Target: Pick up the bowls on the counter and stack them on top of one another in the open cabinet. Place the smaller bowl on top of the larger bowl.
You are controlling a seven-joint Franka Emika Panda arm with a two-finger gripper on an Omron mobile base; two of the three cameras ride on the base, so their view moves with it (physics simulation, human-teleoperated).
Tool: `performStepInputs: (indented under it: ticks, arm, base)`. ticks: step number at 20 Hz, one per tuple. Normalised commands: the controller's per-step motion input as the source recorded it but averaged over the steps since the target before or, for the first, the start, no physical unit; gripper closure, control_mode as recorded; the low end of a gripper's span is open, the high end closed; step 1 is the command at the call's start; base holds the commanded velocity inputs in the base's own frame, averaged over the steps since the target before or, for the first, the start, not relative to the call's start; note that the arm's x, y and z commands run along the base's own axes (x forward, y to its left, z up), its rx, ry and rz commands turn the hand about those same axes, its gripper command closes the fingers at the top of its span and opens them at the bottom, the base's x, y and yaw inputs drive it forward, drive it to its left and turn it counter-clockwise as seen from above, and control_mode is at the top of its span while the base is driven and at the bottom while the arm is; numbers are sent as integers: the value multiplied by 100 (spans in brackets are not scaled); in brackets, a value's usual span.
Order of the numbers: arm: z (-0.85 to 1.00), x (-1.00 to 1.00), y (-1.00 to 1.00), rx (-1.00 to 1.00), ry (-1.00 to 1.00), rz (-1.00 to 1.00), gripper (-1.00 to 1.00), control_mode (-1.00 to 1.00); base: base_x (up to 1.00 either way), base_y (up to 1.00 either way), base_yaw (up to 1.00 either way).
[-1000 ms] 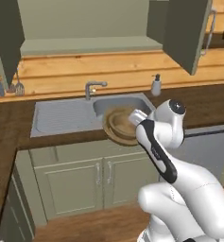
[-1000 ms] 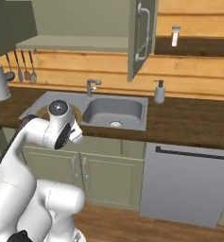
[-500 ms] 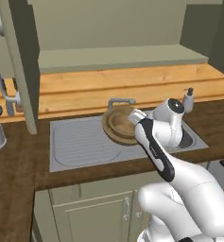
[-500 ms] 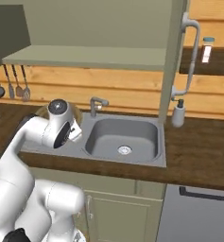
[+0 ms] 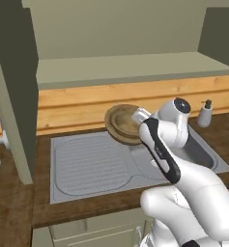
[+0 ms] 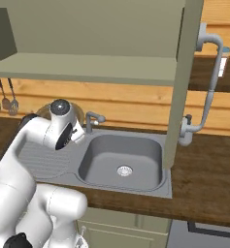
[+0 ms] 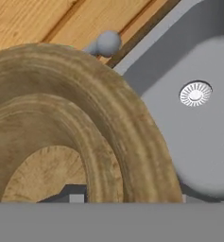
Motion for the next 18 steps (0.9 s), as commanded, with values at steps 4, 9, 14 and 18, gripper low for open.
performStepInputs:
  ticks: [4,9,14,18]
  arm:
    - [99,-39,-1,6,-23,-7,100,-100]
    - [100,-71,-11,2,-11,-9,100,-100]
    - [100,-36,-2,1,-12,-14,100,-100]
    - [100,3,0,2,-19,-16,100,-100]
  base:
    - [0,0,0]
    - [0,0,0]
    - [0,0,0]
    - [0,0,0]
